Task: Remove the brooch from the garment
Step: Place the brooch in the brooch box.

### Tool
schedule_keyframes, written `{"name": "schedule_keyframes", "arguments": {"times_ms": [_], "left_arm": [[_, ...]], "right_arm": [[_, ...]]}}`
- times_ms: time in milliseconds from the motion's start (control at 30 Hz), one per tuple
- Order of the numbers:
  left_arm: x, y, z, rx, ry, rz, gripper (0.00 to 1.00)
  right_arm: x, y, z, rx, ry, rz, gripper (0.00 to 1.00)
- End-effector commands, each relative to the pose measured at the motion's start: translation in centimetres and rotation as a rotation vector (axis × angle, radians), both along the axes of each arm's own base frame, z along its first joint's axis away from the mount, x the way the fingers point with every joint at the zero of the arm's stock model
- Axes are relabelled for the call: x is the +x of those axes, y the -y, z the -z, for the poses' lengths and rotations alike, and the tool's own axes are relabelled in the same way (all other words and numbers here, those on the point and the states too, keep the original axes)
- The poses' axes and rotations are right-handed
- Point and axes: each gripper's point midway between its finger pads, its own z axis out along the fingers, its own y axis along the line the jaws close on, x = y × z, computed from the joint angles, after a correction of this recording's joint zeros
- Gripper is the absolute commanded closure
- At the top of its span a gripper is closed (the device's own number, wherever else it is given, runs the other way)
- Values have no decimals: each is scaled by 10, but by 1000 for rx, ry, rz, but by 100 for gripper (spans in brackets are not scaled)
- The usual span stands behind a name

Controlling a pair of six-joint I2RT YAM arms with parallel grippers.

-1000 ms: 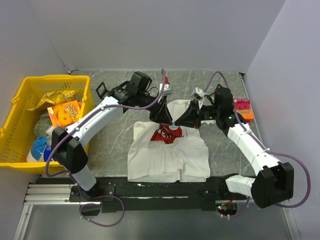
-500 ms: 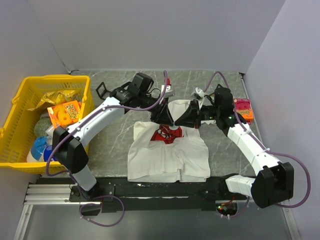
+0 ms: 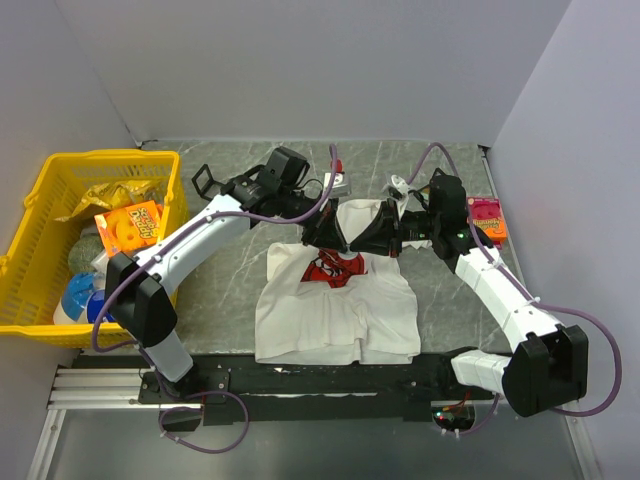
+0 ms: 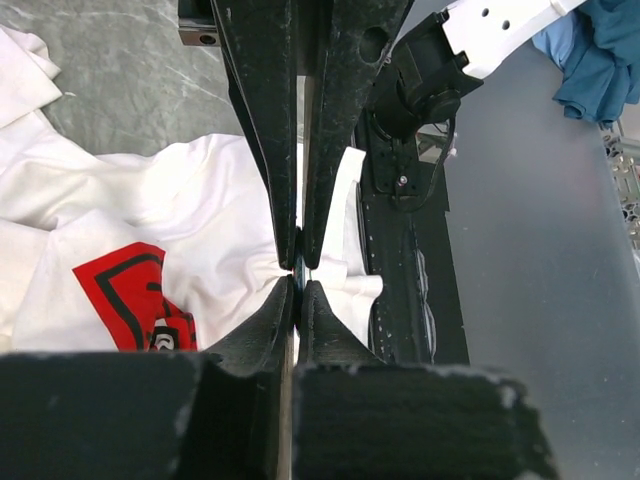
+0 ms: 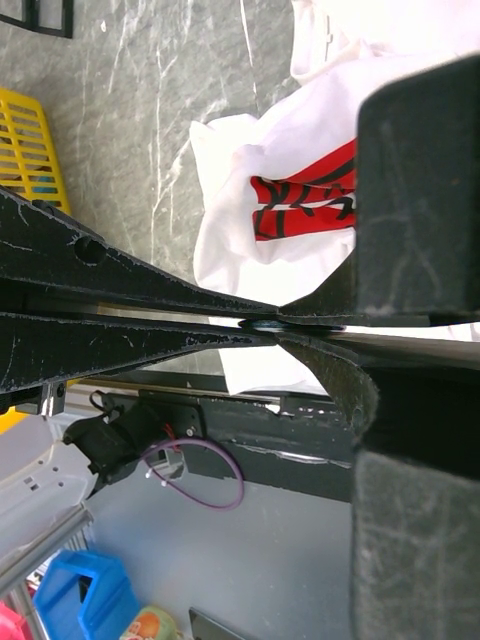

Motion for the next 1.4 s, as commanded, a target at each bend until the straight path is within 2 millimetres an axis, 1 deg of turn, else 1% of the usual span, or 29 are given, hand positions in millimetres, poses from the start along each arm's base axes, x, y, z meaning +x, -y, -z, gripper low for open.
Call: {"name": "schedule_keyframes", "arguments": {"times_ms": [0,100,133,200,233,267,300,367,400,533,567,633,667,767,800,833,900,933,967,1000,1067,1100,1133,1167,1200,1233,1267,1333,1367], "left_arm": [[1,8,-9,-31,25,23,99],[5,9,-8,-23,36,-1,99],[8,10,-7,-15,40,-19,99],[23,8,-3,22,71,-96,99],[29,7,-2,34,91,-124,99],[34,5,-3,42,107,-149,99],[43,0,-3,51,119,-189,99],[64,-9,-1,83,159,-279,99],[79,-19,0,96,171,-328,99],[131,-61,13,214,274,-538,99],[152,-77,17,272,339,-624,99],[177,-108,33,371,399,-738,99],[196,-128,35,430,473,-828,99],[220,-166,60,585,574,-918,99],[238,-186,58,647,660,-1024,99],[239,-200,76,727,709,-1018,99],[255,-222,83,813,798,-1095,99],[258,-231,92,869,832,-1087,99],[263,-242,98,904,835,-1098,99],[267,-247,115,947,824,-1083,99],[279,-266,122,999,825,-1108,99],[283,-273,138,1040,810,-1101,99],[291,-281,136,1066,834,-1122,99],[296,-291,146,1102,837,-1132,99],[301,-296,145,1114,861,-1150,99],[299,-305,150,1168,884,-1134,99],[310,-310,144,1140,926,-1194,99],[317,-320,145,1165,946,-1211,99],[321,-328,151,1185,939,-1225,99]], "right_arm": [[-2,-1,-24,29,96,-6,100],[-1,-1,-24,27,92,2,100],[0,-2,-24,26,93,9,94],[5,-1,-27,19,95,33,75],[6,0,-29,15,99,39,60],[5,3,-27,1,94,41,52],[7,4,-33,-2,113,52,43],[10,10,-34,-19,120,80,9],[11,12,-40,-21,139,94,0],[23,22,-43,-67,184,189,0],[25,24,-43,-71,195,200,0],[26,27,-45,-71,209,217,0],[26,28,-46,-67,206,224,0],[26,29,-46,-57,205,235,0],[27,30,-43,-58,197,237,0],[27,30,-43,-56,195,237,0],[27,29,-41,-54,182,235,0],[28,29,-40,-53,179,235,0],[28,28,-41,-50,175,233,0],[28,28,-39,-49,172,232,0],[28,29,-39,-46,172,233,0],[28,28,-38,-46,172,233,0],[28,29,-37,-47,169,236,0],[28,29,-37,-45,172,234,0],[27,29,-38,-44,176,234,0],[27,29,-37,-44,171,234,0],[27,29,-36,-43,167,233,0],[27,29,-36,-41,165,231,0],[27,29,-36,-41,163,231,0]]}}
